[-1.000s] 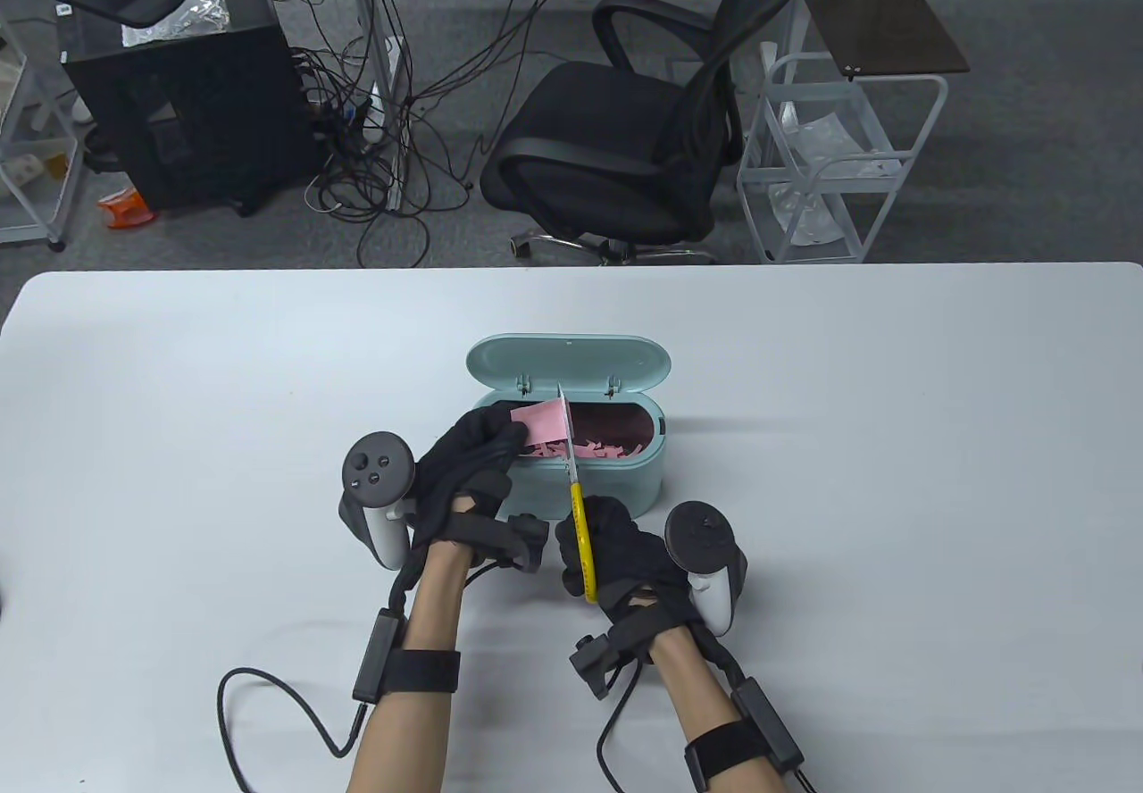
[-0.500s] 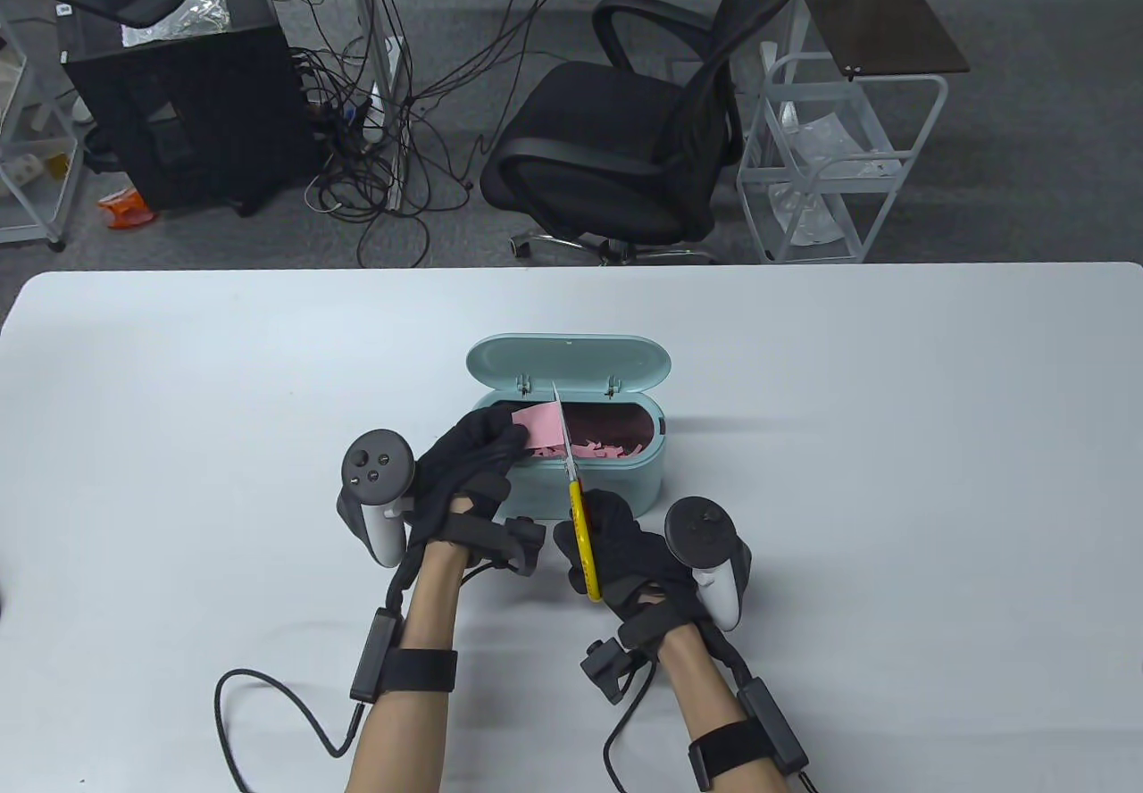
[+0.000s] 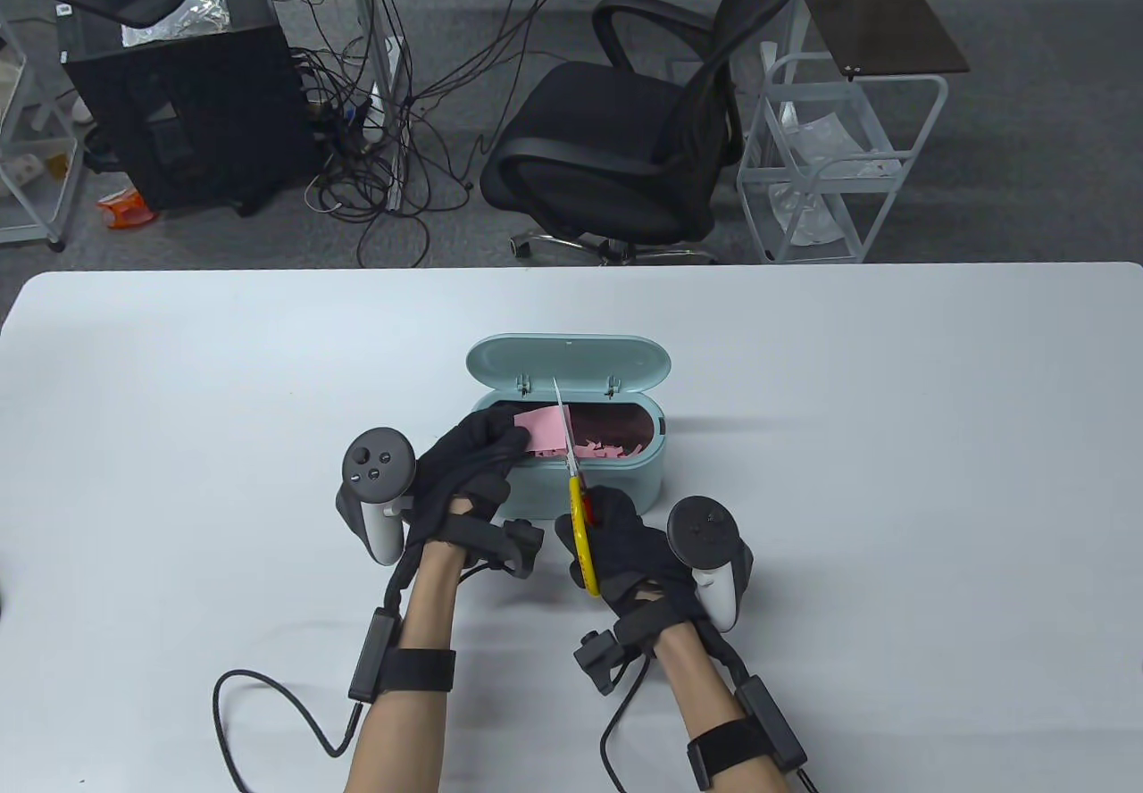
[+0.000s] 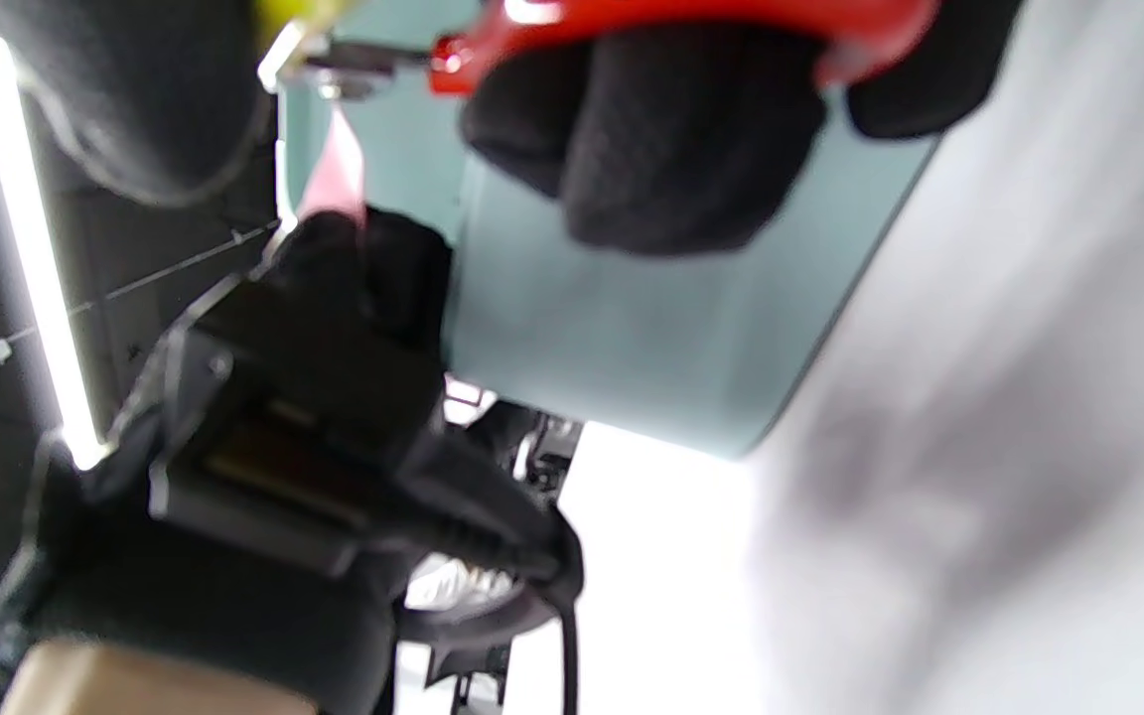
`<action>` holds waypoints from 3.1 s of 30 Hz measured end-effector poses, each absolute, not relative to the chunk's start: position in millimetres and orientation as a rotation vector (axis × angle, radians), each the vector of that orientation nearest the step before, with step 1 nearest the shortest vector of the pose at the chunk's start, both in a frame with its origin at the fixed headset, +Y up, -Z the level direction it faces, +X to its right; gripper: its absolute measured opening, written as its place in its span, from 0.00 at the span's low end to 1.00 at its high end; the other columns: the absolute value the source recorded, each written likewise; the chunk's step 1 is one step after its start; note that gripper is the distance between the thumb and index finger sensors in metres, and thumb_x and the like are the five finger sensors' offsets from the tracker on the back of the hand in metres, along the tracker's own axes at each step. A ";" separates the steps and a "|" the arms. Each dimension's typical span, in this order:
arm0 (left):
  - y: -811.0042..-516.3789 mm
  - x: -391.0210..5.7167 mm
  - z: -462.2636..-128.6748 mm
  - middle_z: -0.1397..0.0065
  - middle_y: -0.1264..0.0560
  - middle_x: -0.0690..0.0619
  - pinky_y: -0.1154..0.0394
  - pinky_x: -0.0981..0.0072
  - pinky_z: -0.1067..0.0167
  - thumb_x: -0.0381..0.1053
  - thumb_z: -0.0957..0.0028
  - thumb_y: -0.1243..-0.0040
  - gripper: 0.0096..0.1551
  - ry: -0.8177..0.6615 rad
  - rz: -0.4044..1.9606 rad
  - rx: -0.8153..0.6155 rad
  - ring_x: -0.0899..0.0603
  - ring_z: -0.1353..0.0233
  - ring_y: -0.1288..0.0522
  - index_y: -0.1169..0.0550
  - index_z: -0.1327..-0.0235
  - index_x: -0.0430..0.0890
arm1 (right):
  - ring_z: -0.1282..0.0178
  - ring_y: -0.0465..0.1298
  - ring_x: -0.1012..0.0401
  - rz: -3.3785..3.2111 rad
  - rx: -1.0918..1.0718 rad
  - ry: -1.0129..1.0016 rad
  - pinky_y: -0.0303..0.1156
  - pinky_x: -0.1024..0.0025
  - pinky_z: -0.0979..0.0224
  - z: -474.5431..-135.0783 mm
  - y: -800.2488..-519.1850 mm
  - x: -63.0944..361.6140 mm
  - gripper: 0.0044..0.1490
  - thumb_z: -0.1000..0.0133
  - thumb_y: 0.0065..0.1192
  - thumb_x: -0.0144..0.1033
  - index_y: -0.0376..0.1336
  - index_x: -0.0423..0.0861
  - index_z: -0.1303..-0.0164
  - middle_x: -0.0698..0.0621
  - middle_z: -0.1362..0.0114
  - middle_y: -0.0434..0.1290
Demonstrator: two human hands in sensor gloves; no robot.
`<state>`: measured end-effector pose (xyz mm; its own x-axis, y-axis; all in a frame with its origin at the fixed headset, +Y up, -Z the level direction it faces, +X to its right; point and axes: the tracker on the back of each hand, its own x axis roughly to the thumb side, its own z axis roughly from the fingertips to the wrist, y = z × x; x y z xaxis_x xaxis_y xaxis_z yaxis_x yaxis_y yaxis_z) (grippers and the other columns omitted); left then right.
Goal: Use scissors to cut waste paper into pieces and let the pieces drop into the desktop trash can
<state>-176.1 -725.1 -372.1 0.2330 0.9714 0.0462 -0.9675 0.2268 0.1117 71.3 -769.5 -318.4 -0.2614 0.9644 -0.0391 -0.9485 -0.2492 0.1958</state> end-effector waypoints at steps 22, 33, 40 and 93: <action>-728.8 -176.9 -369.8 0.50 0.12 0.59 0.47 0.28 0.28 0.54 0.56 0.29 0.21 0.093 1.428 0.144 0.47 0.41 0.15 0.15 0.50 0.52 | 0.47 0.75 0.50 1.819 0.179 0.411 0.54 0.31 0.24 -310.7 -779.9 70.3 0.64 0.53 0.53 0.74 0.36 0.43 0.25 0.45 0.31 0.64; -729.3 -175.9 -368.5 0.50 0.12 0.59 0.47 0.28 0.28 0.54 0.56 0.29 0.21 0.120 1.437 0.158 0.47 0.41 0.15 0.15 0.51 0.52 | 0.50 0.78 0.51 1.858 0.176 0.339 0.61 0.36 0.25 -310.0 -781.8 63.7 0.60 0.53 0.54 0.71 0.42 0.41 0.26 0.50 0.38 0.70; -728.4 -175.6 -368.8 0.50 0.11 0.59 0.48 0.27 0.28 0.54 0.57 0.28 0.21 0.123 1.403 0.155 0.47 0.41 0.15 0.14 0.52 0.52 | 0.52 0.79 0.52 1.825 0.177 0.311 0.63 0.36 0.27 -314.5 -778.4 59.3 0.56 0.51 0.51 0.69 0.44 0.40 0.26 0.50 0.39 0.71; -721.9 -173.2 -369.6 0.49 0.10 0.58 0.46 0.27 0.28 0.55 0.57 0.28 0.20 0.109 1.301 0.115 0.46 0.39 0.15 0.13 0.52 0.51 | 0.70 0.81 0.63 1.723 0.114 0.188 0.66 0.43 0.28 -322.6 -770.2 66.4 0.49 0.52 0.60 0.59 0.52 0.36 0.35 0.58 0.53 0.77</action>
<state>-173.2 -721.9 -369.6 0.2631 0.9646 -0.0155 -0.9538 0.2625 0.1465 66.4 -770.2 -322.6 -0.1604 0.9866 -0.0308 -0.9700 -0.1518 0.1899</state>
